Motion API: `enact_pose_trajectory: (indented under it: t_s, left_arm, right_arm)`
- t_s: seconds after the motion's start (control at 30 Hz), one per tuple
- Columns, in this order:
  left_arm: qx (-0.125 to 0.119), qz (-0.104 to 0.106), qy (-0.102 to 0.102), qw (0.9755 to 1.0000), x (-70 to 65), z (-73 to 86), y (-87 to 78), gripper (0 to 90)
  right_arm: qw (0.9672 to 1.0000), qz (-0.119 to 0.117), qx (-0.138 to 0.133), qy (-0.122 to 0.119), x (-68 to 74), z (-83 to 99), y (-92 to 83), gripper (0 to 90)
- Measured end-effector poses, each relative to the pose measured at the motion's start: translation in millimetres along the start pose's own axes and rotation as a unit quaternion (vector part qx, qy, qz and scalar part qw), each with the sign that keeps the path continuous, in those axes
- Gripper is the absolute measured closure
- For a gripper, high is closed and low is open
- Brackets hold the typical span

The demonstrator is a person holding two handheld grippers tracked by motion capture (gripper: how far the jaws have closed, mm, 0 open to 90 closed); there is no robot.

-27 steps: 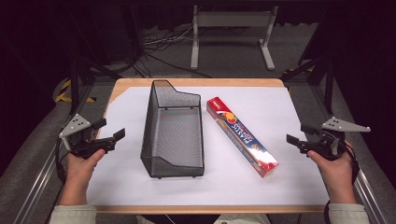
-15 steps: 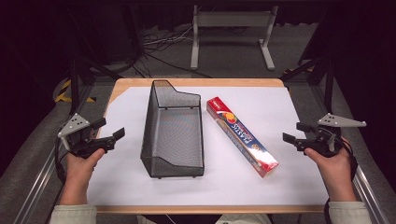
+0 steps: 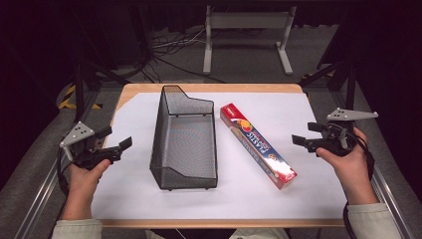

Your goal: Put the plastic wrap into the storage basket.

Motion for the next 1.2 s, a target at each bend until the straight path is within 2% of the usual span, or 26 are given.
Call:
enact_pose_trajectory:
  t_s: [0.2, 0.43, 0.47, 0.6, 0.67, 0.8, 1.1, 1.2]
  left_arm:
    - [0.002, 0.000, 0.000, 1.0000, -0.6, 0.2, 0.6, 14.9]
    - [0.002, 0.001, 0.000, 1.0000, -0.2, 0.1, 0.8, 14.9]
    - [0.001, 0.002, -0.001, 1.0000, 0.1, 0.2, 0.7, 14.9]
    - [0.001, 0.002, -0.002, 1.0000, 1.1, 0.2, -0.4, 14.8]
    - [0.000, 0.001, -0.003, 1.0000, 1.5, 0.3, -1.1, 14.8]
    - [-0.001, -0.001, -0.004, 1.0000, 2.6, 0.7, -2.2, 14.8]
    - [-0.003, -0.002, -0.007, 1.0000, 3.7, 0.8, -3.8, 14.7]
    - [-0.003, -0.002, -0.007, 1.0000, 3.8, 0.7, -3.9, 14.7]
  right_arm:
    - [0.9999, -0.005, 0.008, -0.004, 3.9, -3.3, 7.4, 17.1]
    - [0.9978, -0.009, 0.065, -0.008, 14.6, -13.0, 27.7, 20.9]
    - [0.9978, -0.009, 0.065, -0.008, 14.6, -13.0, 27.7, 20.9]
    - [0.9951, -0.017, 0.095, -0.020, 23.9, -18.5, 44.8, 21.4]
    - [0.9944, -0.014, 0.101, -0.026, 26.8, -20.3, 52.2, 21.0]
    - [0.9927, -0.022, 0.118, -0.014, 30.4, -23.4, 69.8, 21.2]
    - [0.9893, -0.005, 0.145, -0.015, 34.0, -19.0, 107.2, 21.2]
    - [0.9886, -0.003, 0.150, -0.017, 34.7, -17.0, 114.4, 21.2]
Point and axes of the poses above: each handheld gripper's, and its own axes: y roughly forward along the jaws, z roughly out of its underside, x roughly to its left, the point moved 1 cm from there along y, roughly forward along the jaws, and after that the axes turned 2 degrees about -x, right-handed, at the moved point
